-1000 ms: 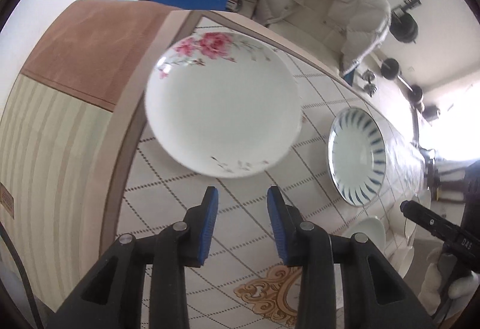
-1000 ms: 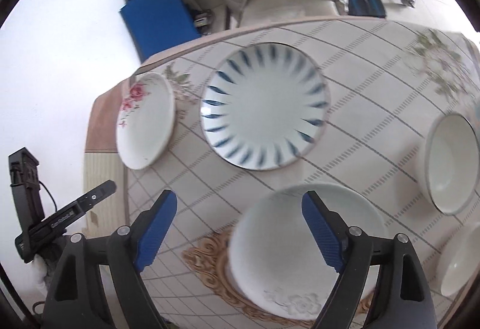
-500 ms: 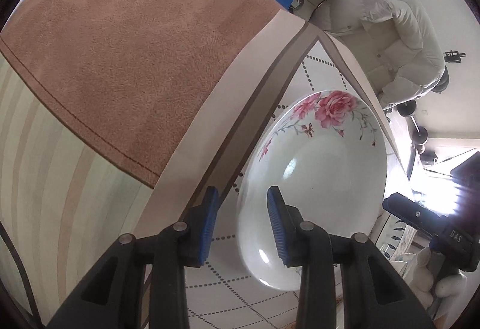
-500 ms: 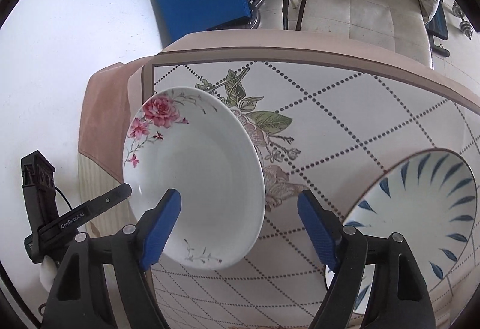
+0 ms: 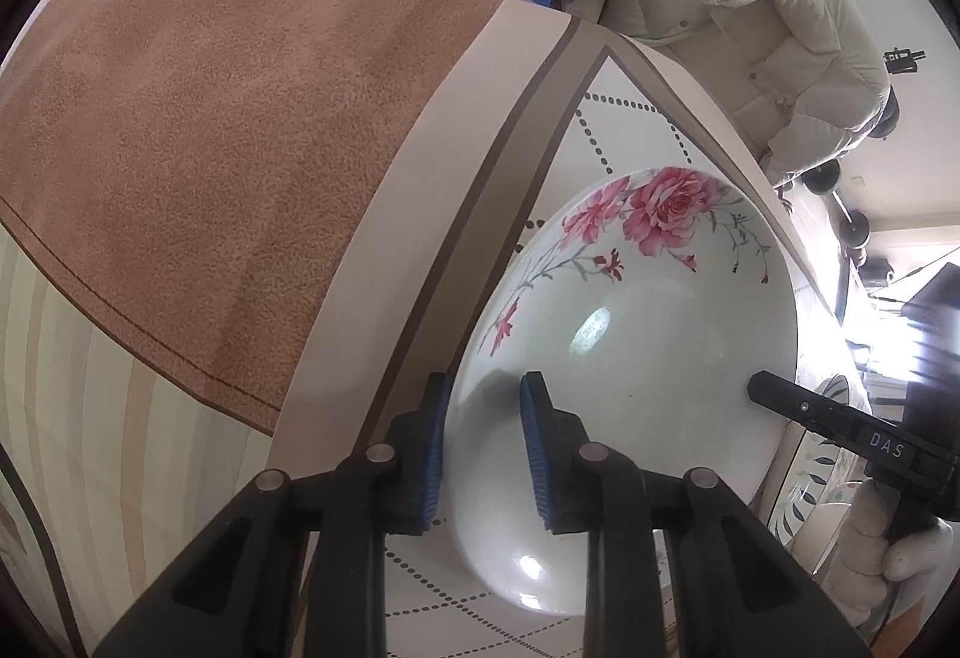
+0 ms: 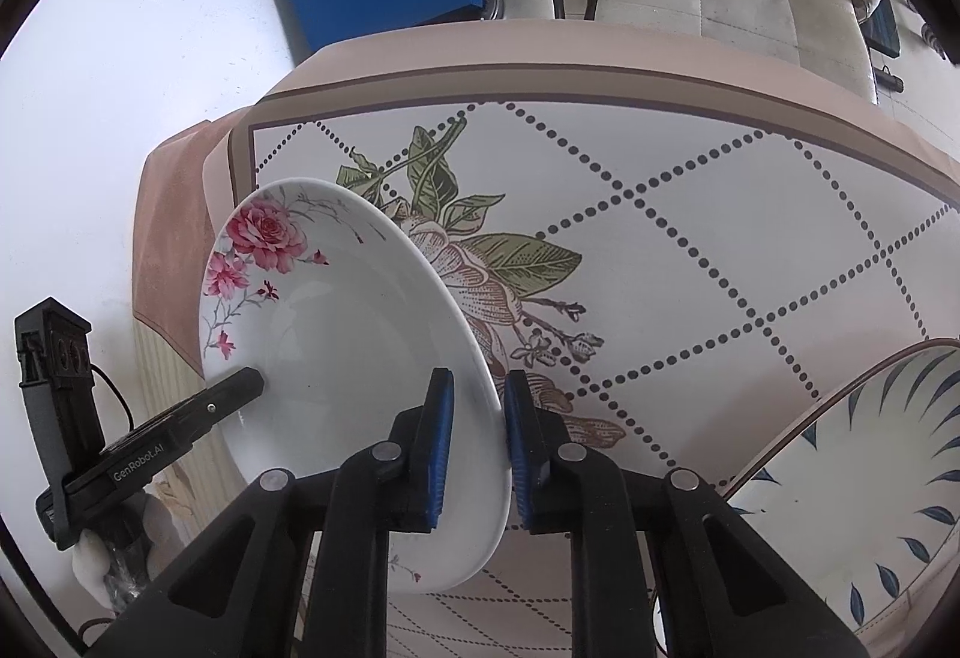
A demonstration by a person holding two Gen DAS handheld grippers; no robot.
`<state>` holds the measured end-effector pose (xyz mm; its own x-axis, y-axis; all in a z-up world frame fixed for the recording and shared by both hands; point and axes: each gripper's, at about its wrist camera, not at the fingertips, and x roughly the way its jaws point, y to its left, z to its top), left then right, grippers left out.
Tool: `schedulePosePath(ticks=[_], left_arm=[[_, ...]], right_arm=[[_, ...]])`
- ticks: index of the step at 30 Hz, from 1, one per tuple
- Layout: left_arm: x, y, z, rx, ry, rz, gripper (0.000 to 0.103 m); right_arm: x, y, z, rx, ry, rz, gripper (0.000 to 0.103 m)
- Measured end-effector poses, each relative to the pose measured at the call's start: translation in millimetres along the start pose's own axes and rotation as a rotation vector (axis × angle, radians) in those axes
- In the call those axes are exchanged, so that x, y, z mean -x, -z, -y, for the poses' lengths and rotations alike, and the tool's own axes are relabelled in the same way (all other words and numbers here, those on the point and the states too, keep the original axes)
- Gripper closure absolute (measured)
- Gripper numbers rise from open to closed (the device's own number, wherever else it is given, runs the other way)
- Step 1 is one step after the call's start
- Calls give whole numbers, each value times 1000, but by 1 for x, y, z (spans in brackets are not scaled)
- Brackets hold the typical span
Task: Organize plates and bowls
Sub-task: 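Lift the pink-floral plate with both tools and carry it toward the swirl plate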
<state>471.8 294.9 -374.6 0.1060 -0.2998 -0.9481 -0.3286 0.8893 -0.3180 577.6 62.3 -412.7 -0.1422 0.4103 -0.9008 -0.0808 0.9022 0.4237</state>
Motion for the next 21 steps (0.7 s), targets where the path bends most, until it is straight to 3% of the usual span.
schedulePosePath(ticks=[13,21], left_arm=[[17,11,2,-34,-31,71,88],[22,29,11,-67,-50,72,89]], right_arm=[[1,17,0,49,-7,35,91],[15,33,8,45,-32,73,93]])
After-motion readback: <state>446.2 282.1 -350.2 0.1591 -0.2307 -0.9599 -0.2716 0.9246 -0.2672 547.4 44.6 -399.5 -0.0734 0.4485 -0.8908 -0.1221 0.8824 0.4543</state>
